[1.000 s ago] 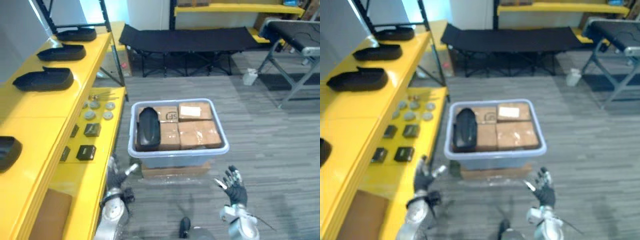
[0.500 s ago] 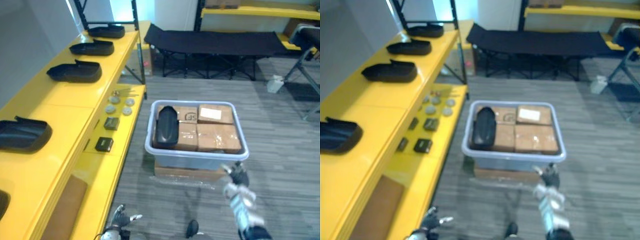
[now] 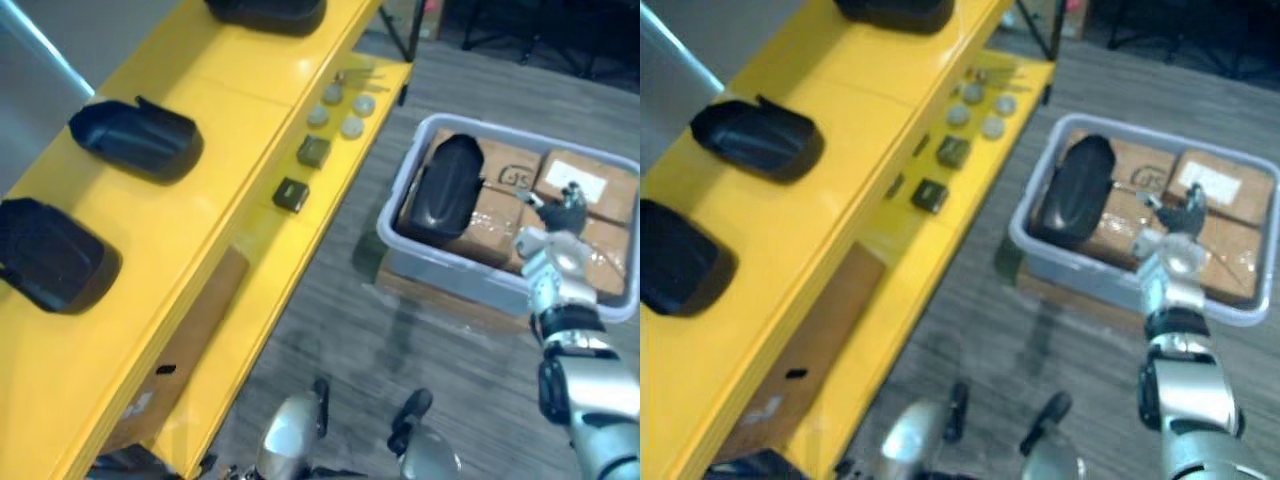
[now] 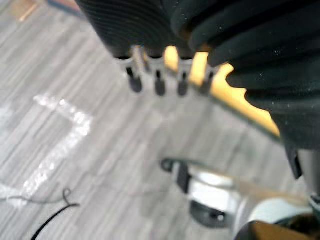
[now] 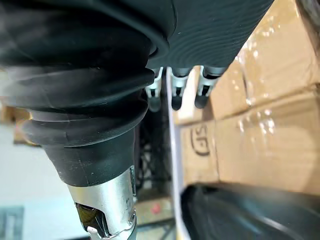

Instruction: Walk over and take plastic housings, then place them on the shelf

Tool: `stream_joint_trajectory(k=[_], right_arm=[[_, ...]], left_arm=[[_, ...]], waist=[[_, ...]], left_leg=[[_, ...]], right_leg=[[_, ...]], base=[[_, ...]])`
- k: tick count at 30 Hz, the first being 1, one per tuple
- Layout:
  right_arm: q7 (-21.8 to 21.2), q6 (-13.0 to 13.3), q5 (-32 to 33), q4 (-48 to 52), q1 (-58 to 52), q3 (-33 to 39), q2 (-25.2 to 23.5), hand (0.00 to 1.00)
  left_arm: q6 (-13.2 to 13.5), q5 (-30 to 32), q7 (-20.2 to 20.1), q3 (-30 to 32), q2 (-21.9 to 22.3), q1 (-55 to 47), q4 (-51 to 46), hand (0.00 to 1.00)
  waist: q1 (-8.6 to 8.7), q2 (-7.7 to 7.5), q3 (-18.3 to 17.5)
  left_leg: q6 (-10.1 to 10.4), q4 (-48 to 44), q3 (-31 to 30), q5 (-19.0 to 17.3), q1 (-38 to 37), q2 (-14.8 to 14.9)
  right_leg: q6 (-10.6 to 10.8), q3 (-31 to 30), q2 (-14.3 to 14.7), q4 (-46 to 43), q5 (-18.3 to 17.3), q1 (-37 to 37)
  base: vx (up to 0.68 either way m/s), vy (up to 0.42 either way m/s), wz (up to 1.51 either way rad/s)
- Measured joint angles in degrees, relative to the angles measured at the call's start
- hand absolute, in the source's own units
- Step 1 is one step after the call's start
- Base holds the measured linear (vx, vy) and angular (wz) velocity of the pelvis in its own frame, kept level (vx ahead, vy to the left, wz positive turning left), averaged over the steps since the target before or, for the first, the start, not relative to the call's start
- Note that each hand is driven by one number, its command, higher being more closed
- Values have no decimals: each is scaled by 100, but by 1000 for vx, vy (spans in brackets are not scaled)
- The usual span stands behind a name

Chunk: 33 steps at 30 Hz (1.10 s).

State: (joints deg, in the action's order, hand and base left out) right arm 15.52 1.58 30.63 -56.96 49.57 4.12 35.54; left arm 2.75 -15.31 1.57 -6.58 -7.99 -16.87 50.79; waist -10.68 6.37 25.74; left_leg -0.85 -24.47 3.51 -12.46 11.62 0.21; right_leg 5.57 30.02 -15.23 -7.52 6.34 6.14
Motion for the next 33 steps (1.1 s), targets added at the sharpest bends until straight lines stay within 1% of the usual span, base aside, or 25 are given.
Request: stream_joint_trajectory(k=[1,3,4,6,7,8,9,10,11,12,14,17,19,21,25,28,30,31,33], right_arm=[[-18,-60,0,-59,85,-44,62,0],[21,-266,-7,-279,329,-91,310,0],[76,-326,-4,-308,370,-93,354,0],[346,-568,-1,-552,579,-209,409,0],[432,-619,-1,-596,610,-236,416,0],[639,-708,2,-743,700,-245,438,0],[863,-723,12,-813,769,-249,559,0],[998,-724,14,-866,826,-253,642,0],[1183,-738,17,-907,971,-262,772,0],[1287,-789,17,-911,1142,-325,855,0],[1353,-836,18,-1001,1306,-347,945,0],[1358,-944,21,-1165,1407,-483,1010,0],[1370,-958,22,-1193,1417,-601,1082,0],[1416,-954,23,-1193,1445,-692,1186,0],[1444,-928,14,-1246,1480,-718,1196,0],[1439,-861,1,-1246,1550,-896,1266,0],[1402,-723,-103,-1234,1672,-994,1414,0],[1397,-673,-114,-1228,1676,-995,1421,0],[1326,-660,-114,-1203,1676,-1111,1418,0]], left_arm=[[9,-26,-9,-28,-3,13,0,0],[40,-244,-48,-132,7,138,5,0],[50,-290,-52,-159,12,164,4,0],[50,-514,-48,-272,24,199,5,0],[50,-525,-47,-296,27,205,5,0],[42,-651,-43,-351,25,240,8,0],[37,-727,-39,-394,54,321,26,0],[38,-739,-37,-431,79,374,44,0],[41,-792,-33,-506,137,419,44,0],[33,-943,-33,-555,181,438,49,0],[-7,-961,-38,-605,181,488,70,0],[-31,-981,-45,-632,181,506,71,0],[-33,-1142,-46,-744,168,525,94,0],[-40,-1179,-50,-805,167,565,119,0],[-87,-1184,-73,-846,169,569,120,0],[-170,-1192,-78,-952,165,585,122,0],[-195,-1207,-186,-1052,175,699,220,0],[-205,-1228,-210,-1058,175,717,220,0],[-217,-1363,-254,-1140,186,733,217,0]], waist=[[-17,21,15],[-115,124,124],[-121,157,160],[-130,178,166],[-142,179,166],[-172,209,180],[-227,294,221],[-274,342,246],[-312,430,277],[-330,491,298],[-361,542,298],[-404,547,295],[-428,565,283],[-460,594,263],[-478,613,250],[-495,677,206],[-573,774,137],[-595,786,129],[-608,820,104]], left_leg=[[-17,-43,0,-11,76,-5],[-36,-175,-14,-16,288,-44],[-39,-197,-33,-14,321,-57],[-75,-246,-72,14,575,-99],[-76,-265,-82,15,633,-99],[-76,-316,-107,15,716,-98],[-76,-351,-122,15,761,-99],[-76,-365,-120,15,768,-102],[-77,-388,-125,16,832,-108],[-78,-403,-121,18,925,-111],[-75,-402,-125,37,1012,-114],[-74,-402,-125,41,1061,-114],[-74,-404,-129,40,1082,-143],[-74,-424,-145,40,1180,-148],[-74,-449,-147,41,1275,-142],[-74,-492,-148,40,1322,-135],[-74,-529,-148,40,1443,-128],[-74,-533,-147,40,1453,-125],[-74,-539,-150,39,1449,-123]], right_leg=[[-8,3,-16,-13,-7,54],[-4,17,-110,-112,-1,225],[-4,38,-128,-130,-1,240],[-15,111,-187,-202,10,458],[-16,119,-188,-211,11,506],[-18,132,-189,-247,12,574],[-17,142,-208,-295,11,608],[-18,142,-218,-312,11,624],[-21,143,-238,-371,8,703],[-34,139,-257,-430,-3,810],[-51,135,-272,-486,-19,928],[-66,128,-292,-569,-70,1015],[-54,127,-371,-727,-178,1089],[-88,132,-390,-792,-207,1194],[-114,132,-399,-844,-240,1291],[-124,139,-409,-895,-273,1328],[-130,138,-416,-939,-276,1453],[-133,135,-419,-961,-279,1471],[-156,138,-434,-1017,-332,1481]], base=[[-115,102,3],[-93,92,7],[-115,97,16],[-78,54,14],[-33,32,9],[-19,30,9],[-15,32,8],[-22,30,6],[-34,26,0],[-39,22,1],[-19,8,0],[0,0,0],[-26,21,6],[-35,17,5],[-19,6,0],[0,0,0],[-33,15,0],[-32,7,1],[0,0,0]])
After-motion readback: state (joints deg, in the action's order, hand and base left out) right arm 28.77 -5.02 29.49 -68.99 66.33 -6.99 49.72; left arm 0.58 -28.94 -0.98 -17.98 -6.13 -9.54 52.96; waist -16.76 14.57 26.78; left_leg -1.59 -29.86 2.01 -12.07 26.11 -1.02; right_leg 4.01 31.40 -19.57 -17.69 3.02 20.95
